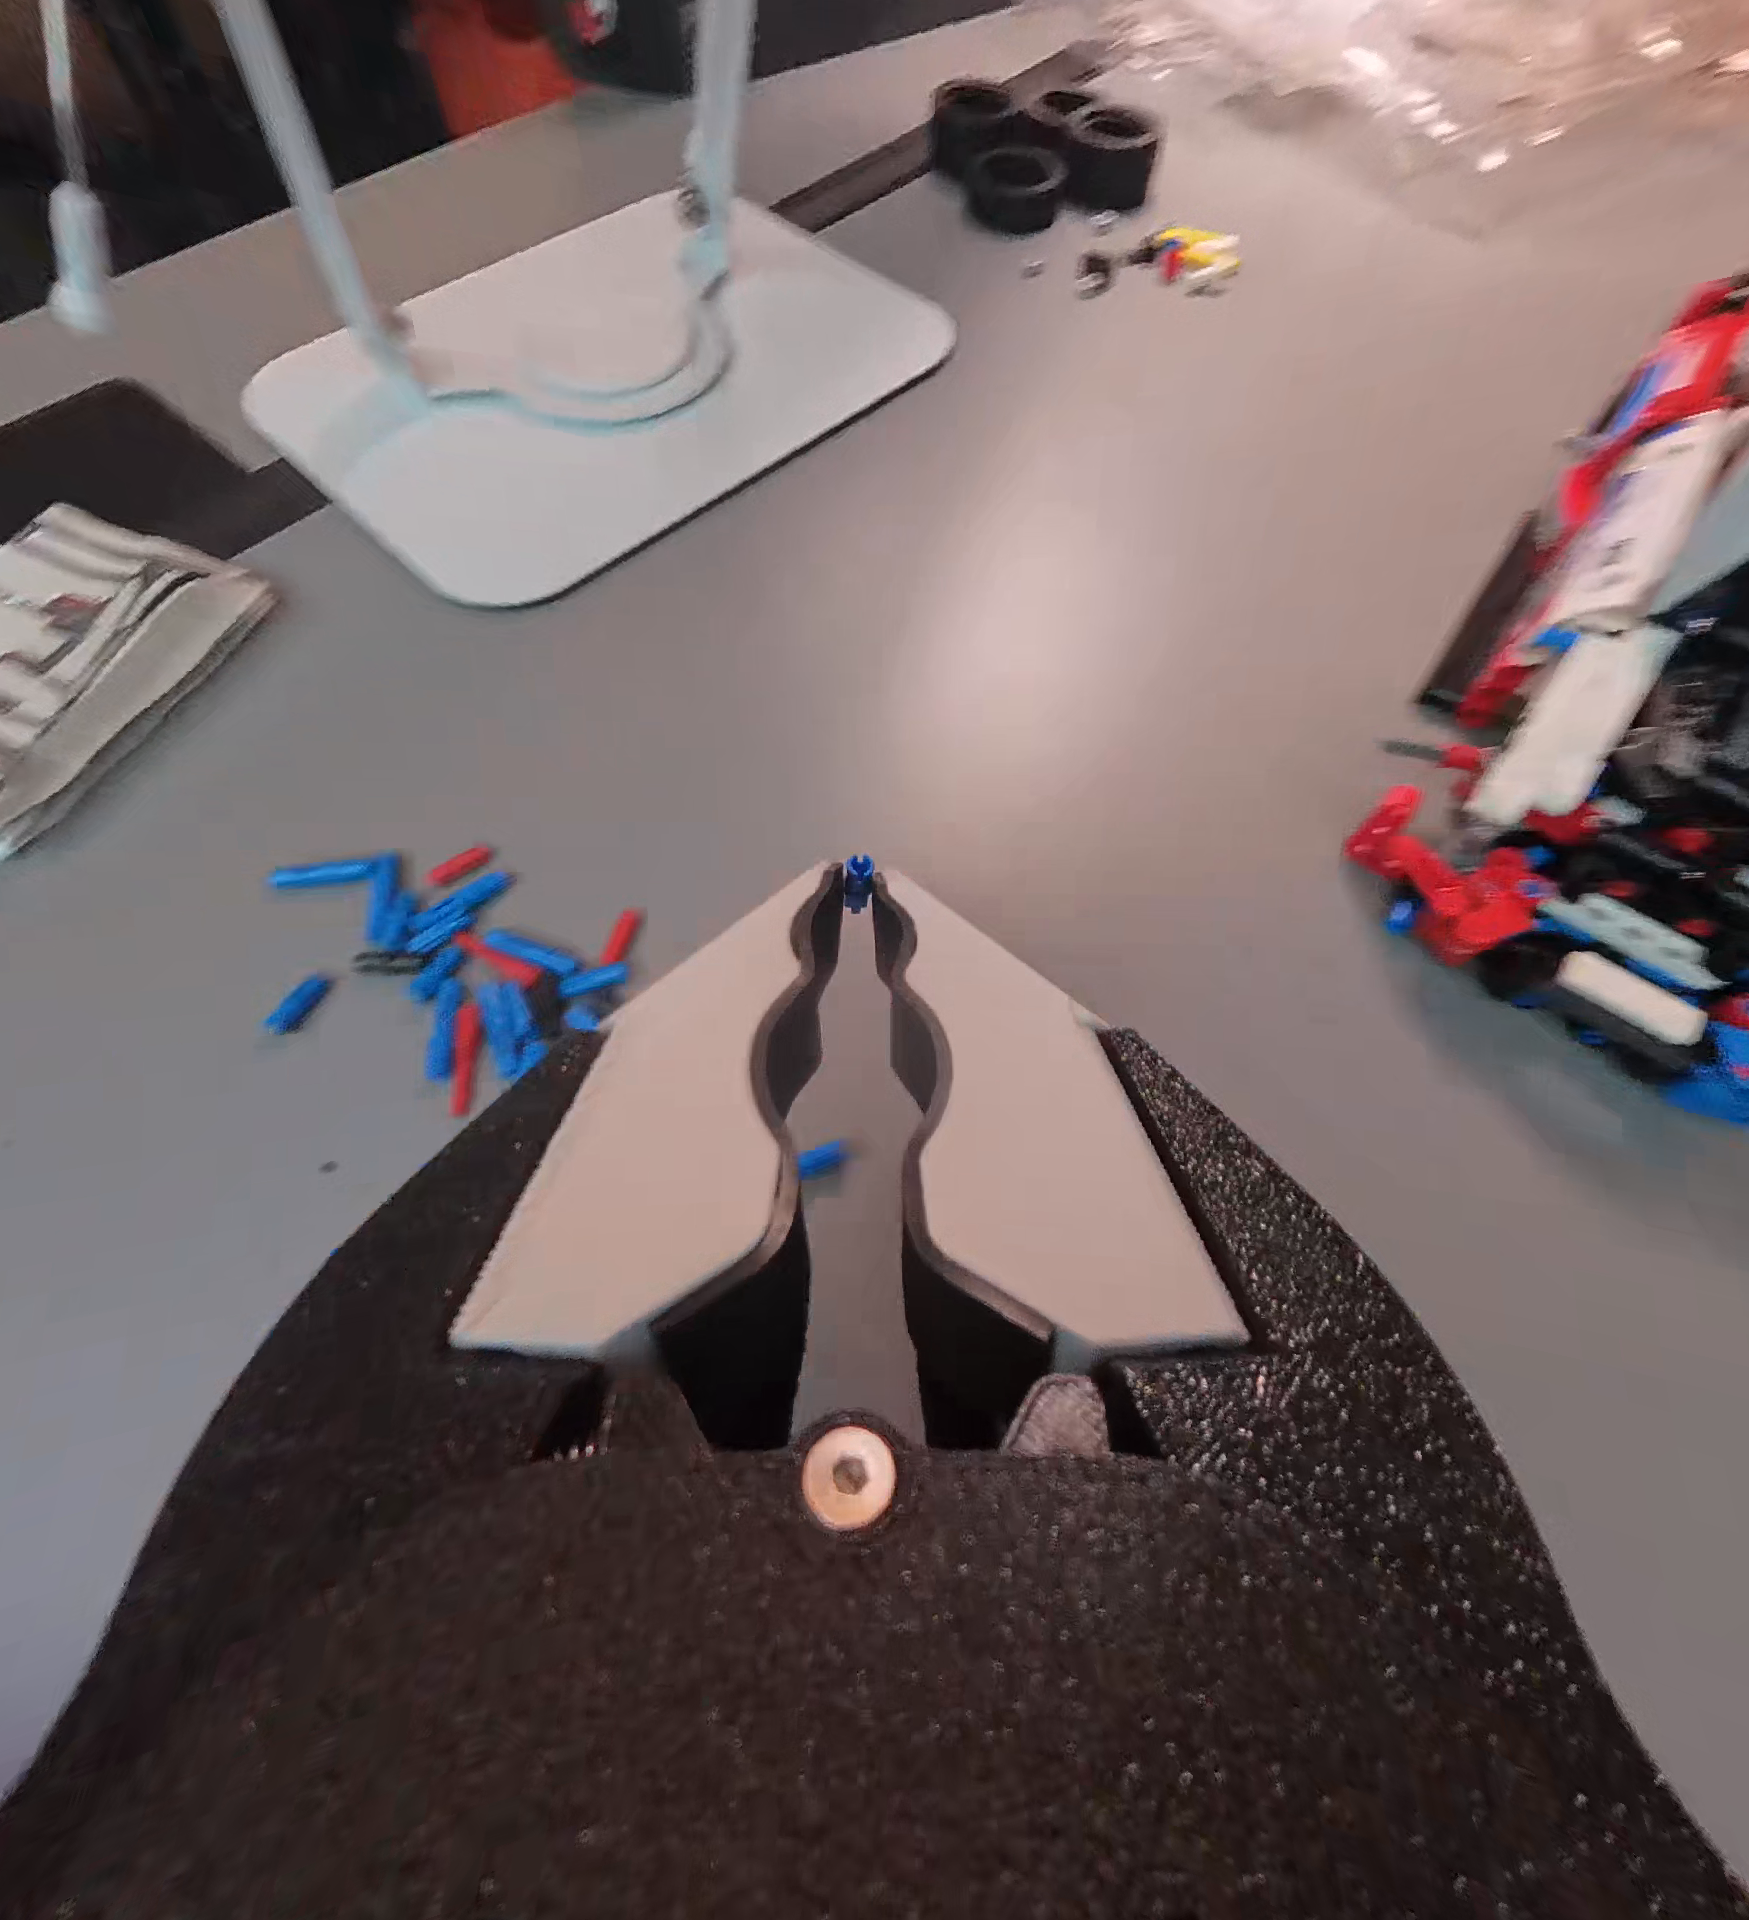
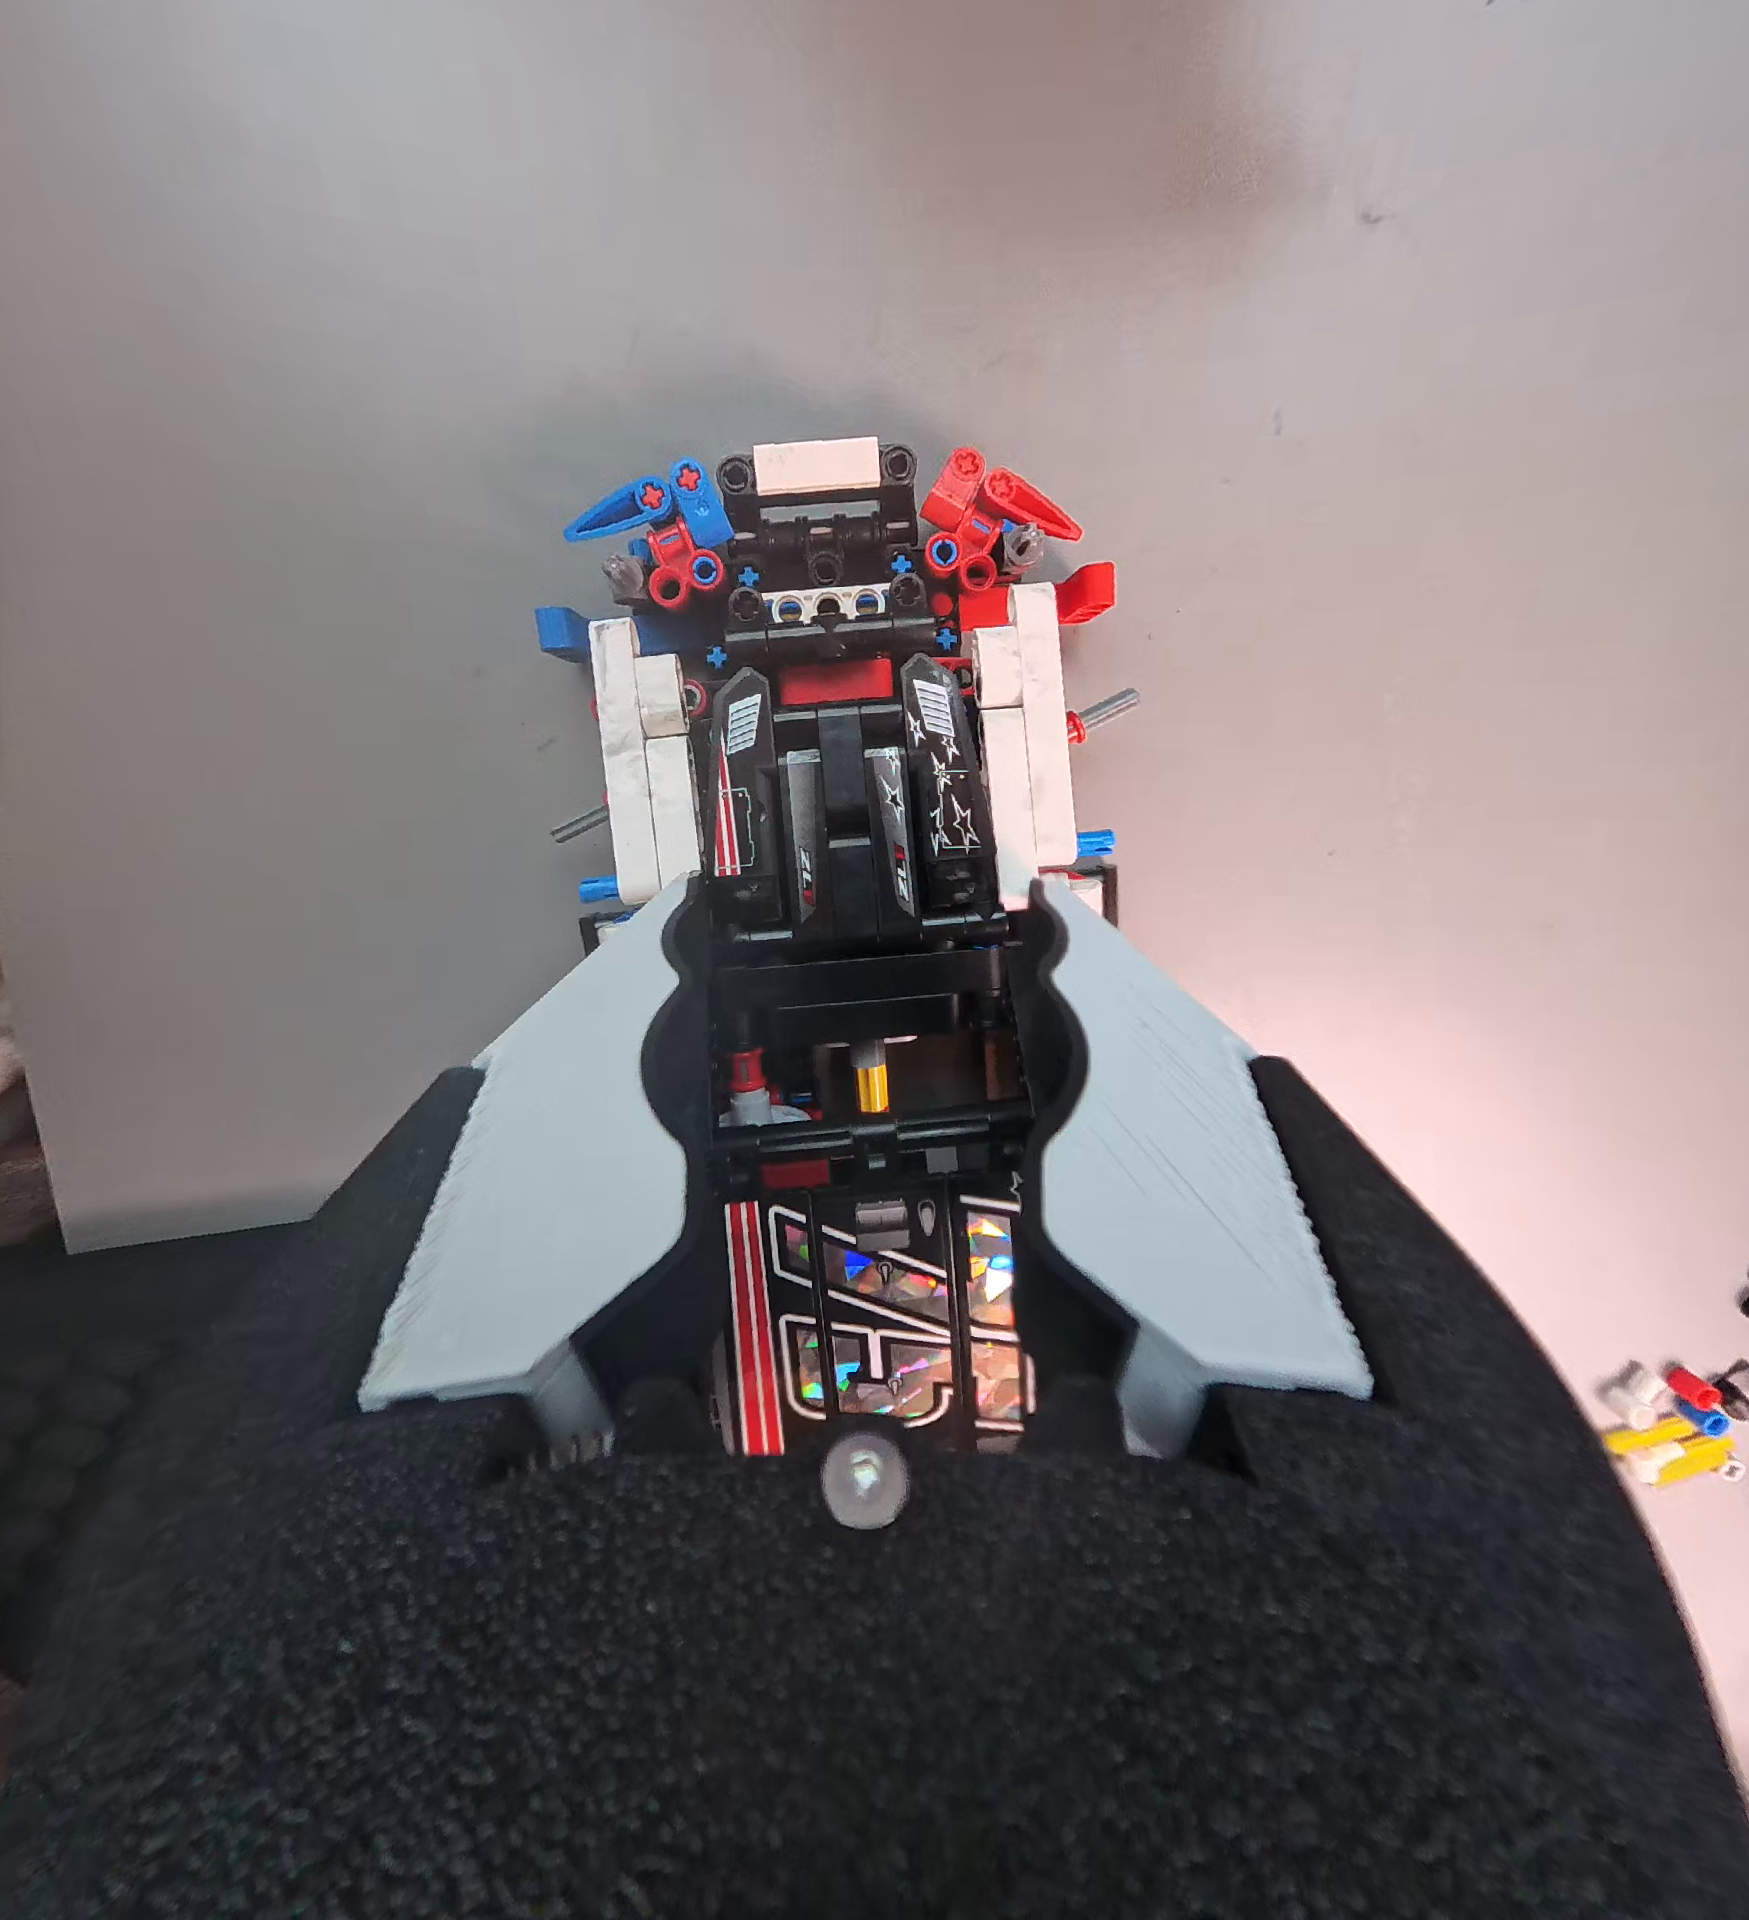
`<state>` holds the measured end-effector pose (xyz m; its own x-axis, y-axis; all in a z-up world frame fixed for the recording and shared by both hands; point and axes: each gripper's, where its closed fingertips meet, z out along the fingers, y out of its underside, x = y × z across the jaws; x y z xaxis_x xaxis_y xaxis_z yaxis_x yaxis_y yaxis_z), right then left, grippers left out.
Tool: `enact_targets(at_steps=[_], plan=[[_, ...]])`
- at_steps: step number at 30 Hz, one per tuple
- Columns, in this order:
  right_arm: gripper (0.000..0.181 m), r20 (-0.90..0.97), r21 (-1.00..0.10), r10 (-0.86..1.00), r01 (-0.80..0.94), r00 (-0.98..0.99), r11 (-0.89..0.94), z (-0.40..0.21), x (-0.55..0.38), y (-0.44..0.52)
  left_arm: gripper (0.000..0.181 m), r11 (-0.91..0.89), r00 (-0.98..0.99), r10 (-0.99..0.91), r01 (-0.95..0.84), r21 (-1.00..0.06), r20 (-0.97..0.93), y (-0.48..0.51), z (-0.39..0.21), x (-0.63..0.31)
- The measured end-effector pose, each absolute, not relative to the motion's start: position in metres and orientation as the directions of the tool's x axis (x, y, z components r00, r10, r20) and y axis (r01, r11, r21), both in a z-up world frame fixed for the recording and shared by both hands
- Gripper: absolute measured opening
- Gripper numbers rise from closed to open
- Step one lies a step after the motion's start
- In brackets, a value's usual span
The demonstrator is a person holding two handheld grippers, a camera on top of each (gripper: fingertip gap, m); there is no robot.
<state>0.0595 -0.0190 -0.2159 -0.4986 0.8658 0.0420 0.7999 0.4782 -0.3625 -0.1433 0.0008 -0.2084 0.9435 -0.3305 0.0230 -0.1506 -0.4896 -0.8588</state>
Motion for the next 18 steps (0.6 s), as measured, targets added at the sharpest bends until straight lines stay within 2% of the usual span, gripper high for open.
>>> enact_targets(at_steps=[1, 3, 8, 14, 18], plan=[[0.062, 0.061, -0.369, 0.862, 0.791, -0.504, 0.488, -0.215, 0.059, -0.018, 0.004, -0.518, 0.961, -0.277, -0.149, -0.842, 0.000, 0.004, -0.216, -0.161], [0.070, 0.109, -0.385, 0.855, 0.772, -0.506, 0.506, -0.213, 0.056, -0.015, 0.004, -0.549, 0.977, -0.210, -0.143, -0.824, -0.029, 0.007, -0.227, -0.186], [0.069, 0.123, -0.454, 0.872, 0.754, -0.474, 0.474, -0.210, 0.058, -0.013, 0.004, -0.605, 0.988, -0.143, -0.140, -0.784, -0.066, 0.010, -0.244, -0.207], [0.066, 0.126, -0.520, 0.895, 0.740, -0.428, 0.426, -0.198, 0.061, -0.008, 0.026, -0.606, 0.992, -0.113, -0.109, -0.788, -0.050, 0.013, -0.243, -0.212], [0.066, 0.119, -0.552, 0.904, 0.729, -0.411, 0.404, -0.192, 0.062, -0.008, 0.031, -0.606, 0.993, -0.116, -0.093, -0.790, -0.028, 0.010, -0.242, -0.211]])
